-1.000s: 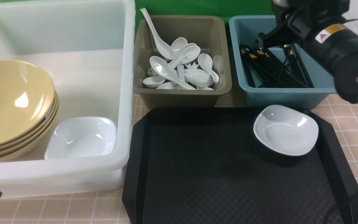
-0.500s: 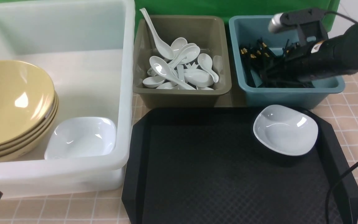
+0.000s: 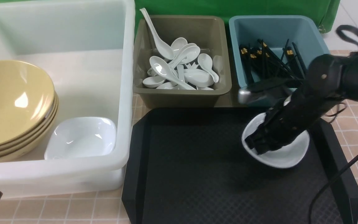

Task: On brown table put chopsticks spoon bowls plates into blue grey white boxes.
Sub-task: 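Reach for and grasp the small white dish on the black tray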

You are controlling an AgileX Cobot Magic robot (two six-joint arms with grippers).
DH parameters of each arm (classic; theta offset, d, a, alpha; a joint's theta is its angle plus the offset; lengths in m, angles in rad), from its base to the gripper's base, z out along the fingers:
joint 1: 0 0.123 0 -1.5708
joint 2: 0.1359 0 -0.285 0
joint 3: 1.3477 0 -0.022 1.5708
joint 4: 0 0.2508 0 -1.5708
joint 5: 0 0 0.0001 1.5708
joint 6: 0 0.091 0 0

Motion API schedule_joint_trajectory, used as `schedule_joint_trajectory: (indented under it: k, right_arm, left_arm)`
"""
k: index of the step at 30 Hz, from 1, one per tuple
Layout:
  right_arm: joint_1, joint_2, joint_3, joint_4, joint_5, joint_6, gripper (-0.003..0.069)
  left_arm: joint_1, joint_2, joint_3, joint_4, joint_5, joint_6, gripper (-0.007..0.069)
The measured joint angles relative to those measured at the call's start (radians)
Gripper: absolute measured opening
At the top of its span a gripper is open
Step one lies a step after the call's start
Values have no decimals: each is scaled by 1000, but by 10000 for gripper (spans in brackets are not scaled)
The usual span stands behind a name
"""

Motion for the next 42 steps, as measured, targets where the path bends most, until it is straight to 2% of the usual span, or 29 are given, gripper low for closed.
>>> schedule_joint_trajectory:
  k: [4,6,9,12,13,14,16,18,22,27,32,34,36,40,42]
  right_arm:
    - [96,-7,-50,25,80,-37,53]
    - [103,-15,-71,15,99,-39,58]
    - [95,-46,-110,-75,138,-40,100]
    - [54,-61,-121,-178,143,-40,208]
    - [54,-60,-121,-181,143,-40,208]
    - [34,-48,-121,-201,143,-40,271]
    - [22,-33,-121,-213,139,-41,328]
    - [15,16,-122,-255,130,-48,428]
    - [11,73,-123,-273,115,-25,495]
    - [9,97,-129,-262,111,-6,459]
    - [8,79,-130,-255,158,0,310]
    - [8,55,-137,-255,174,6,292]
    - [8,19,-149,-257,175,12,294]
    - [-4,-41,-159,-265,175,13,347]
    - [-30,-52,-159,-275,178,13,408]
  left_arm:
    - [0,0,0,0,0,0,22]
    - [0,0,0,0,0,0,22]
    - [0,0,0,0,0,0,22]
    - [0,0,0,0,0,0,22]
    - [0,0,0,0,0,0,22]
    - [0,0,0,0,0,0,22]
    - [0,0,0,0,0,0,22]
    - [0,0,0,0,0,0,22]
    - [0,0,2,0,0,0,22]
    - [0,0,5,0,0,0,22]
    - [0,0,6,0,0,0,22]
    - [0,0,6,0,0,0,22]
    - [0,0,6,0,0,0,22]
    - [0,0,6,0,0,0,22]
    - [0,0,6,0,0,0,22]
